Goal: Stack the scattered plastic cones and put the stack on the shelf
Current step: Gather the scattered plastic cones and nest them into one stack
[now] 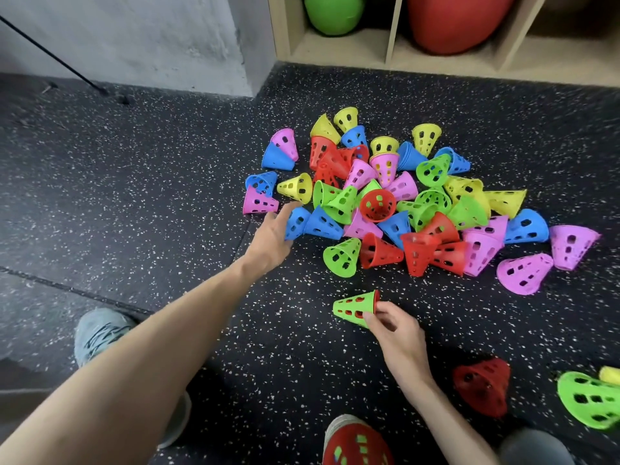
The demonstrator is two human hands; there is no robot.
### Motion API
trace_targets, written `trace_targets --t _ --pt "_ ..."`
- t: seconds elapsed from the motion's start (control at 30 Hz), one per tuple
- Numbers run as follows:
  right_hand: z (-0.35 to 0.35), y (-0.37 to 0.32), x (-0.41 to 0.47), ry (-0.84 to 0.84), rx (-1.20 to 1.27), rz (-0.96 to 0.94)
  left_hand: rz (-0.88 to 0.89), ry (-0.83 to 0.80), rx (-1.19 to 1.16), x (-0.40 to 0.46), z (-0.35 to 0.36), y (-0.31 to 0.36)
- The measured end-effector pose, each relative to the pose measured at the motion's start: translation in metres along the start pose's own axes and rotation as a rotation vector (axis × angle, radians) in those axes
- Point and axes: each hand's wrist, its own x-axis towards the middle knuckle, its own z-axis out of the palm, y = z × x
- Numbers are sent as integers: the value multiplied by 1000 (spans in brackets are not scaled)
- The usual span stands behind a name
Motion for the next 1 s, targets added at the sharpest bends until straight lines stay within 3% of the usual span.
trace_targets --t 0.23,0.47,0.83,1.0 --pt "-5 -1 -9 25 -31 6 -43 -113 -35 -70 -7 -6" --pt "-12 -19 -33 98 -39 -3 31 -202 -25 -172 5 -22" --pt "-16 -61 -59 -192 -221 -150 209 -111 -202 -220 24 30" --pt "-24 -60 -57 -210 -239 -256 237 -5 -288 -208 21 46"
